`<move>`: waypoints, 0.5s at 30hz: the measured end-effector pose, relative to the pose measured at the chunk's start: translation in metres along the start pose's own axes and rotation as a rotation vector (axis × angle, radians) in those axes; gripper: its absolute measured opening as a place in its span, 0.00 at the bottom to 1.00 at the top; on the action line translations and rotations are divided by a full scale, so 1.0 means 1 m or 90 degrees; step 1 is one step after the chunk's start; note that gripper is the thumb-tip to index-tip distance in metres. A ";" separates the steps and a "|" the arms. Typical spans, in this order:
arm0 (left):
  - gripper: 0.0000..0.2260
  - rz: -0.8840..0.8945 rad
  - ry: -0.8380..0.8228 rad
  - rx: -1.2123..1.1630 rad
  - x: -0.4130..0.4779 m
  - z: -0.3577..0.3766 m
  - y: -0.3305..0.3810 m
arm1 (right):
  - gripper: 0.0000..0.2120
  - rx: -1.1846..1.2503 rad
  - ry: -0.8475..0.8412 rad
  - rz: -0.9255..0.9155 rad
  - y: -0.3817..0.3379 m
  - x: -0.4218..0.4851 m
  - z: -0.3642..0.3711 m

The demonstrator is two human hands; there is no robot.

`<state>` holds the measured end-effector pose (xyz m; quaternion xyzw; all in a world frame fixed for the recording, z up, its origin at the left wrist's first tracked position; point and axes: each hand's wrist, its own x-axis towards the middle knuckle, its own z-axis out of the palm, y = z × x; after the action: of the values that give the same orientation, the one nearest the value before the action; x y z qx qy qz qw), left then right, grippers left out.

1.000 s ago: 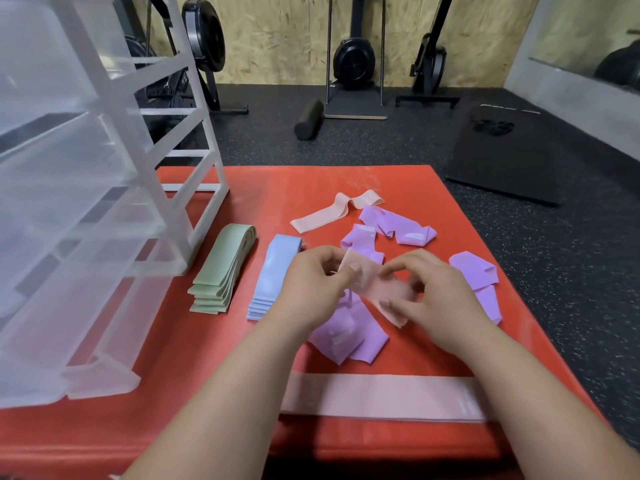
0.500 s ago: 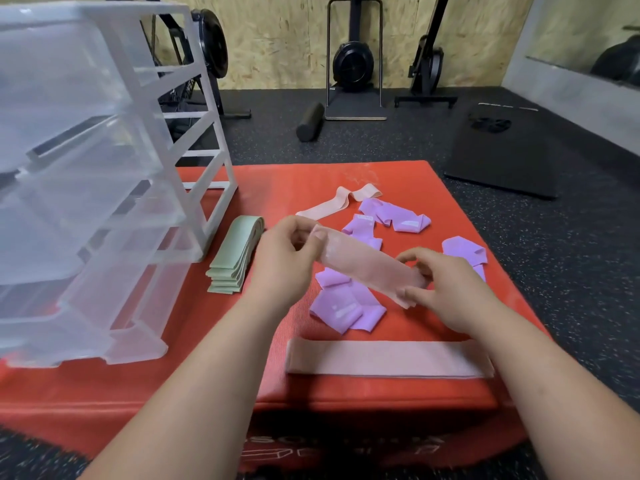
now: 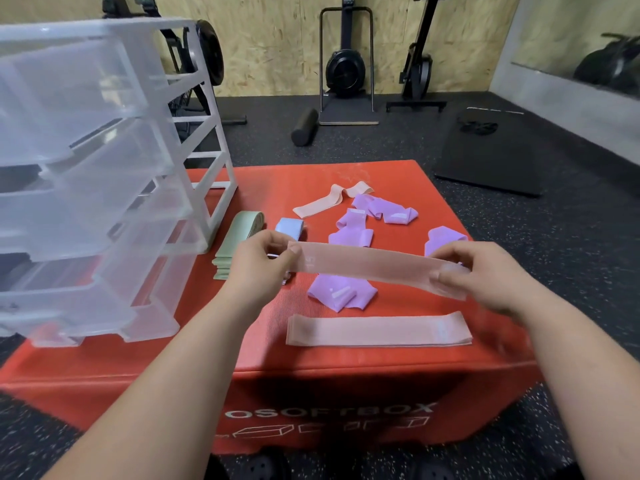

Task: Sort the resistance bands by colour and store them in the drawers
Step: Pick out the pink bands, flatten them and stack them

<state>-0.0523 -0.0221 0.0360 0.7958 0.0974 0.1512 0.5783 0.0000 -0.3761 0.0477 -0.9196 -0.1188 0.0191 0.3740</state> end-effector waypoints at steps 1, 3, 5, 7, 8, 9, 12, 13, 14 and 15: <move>0.02 -0.003 -0.015 0.003 -0.002 -0.001 -0.003 | 0.12 0.051 -0.011 0.019 0.003 -0.005 -0.004; 0.01 -0.015 -0.040 0.010 -0.005 -0.003 -0.008 | 0.16 0.133 -0.035 0.058 0.009 -0.014 -0.009; 0.02 -0.034 -0.060 0.007 -0.009 -0.003 -0.012 | 0.19 0.209 -0.058 0.092 0.016 -0.021 -0.013; 0.04 -0.050 -0.075 0.009 -0.013 -0.003 -0.014 | 0.21 0.310 -0.070 0.135 0.019 -0.027 -0.014; 0.04 -0.055 -0.083 0.019 -0.016 -0.002 -0.015 | 0.21 0.341 -0.067 0.155 0.021 -0.029 -0.014; 0.05 -0.058 -0.090 0.035 -0.018 -0.002 -0.016 | 0.22 0.359 -0.063 0.173 0.023 -0.031 -0.013; 0.03 -0.060 -0.084 0.090 -0.021 0.000 -0.024 | 0.20 0.383 -0.045 0.208 0.027 -0.036 -0.013; 0.03 -0.061 -0.076 0.111 -0.021 0.001 -0.026 | 0.19 0.395 -0.035 0.218 0.030 -0.036 -0.012; 0.03 -0.064 -0.071 0.127 -0.022 0.001 -0.028 | 0.18 0.398 -0.025 0.227 0.033 -0.036 -0.011; 0.03 -0.069 -0.070 0.136 -0.023 0.002 -0.029 | 0.18 0.388 -0.015 0.233 0.035 -0.036 -0.010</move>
<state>-0.0731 -0.0220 0.0047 0.8535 0.1238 0.0645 0.5020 -0.0266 -0.4153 0.0287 -0.7715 0.0549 0.1307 0.6203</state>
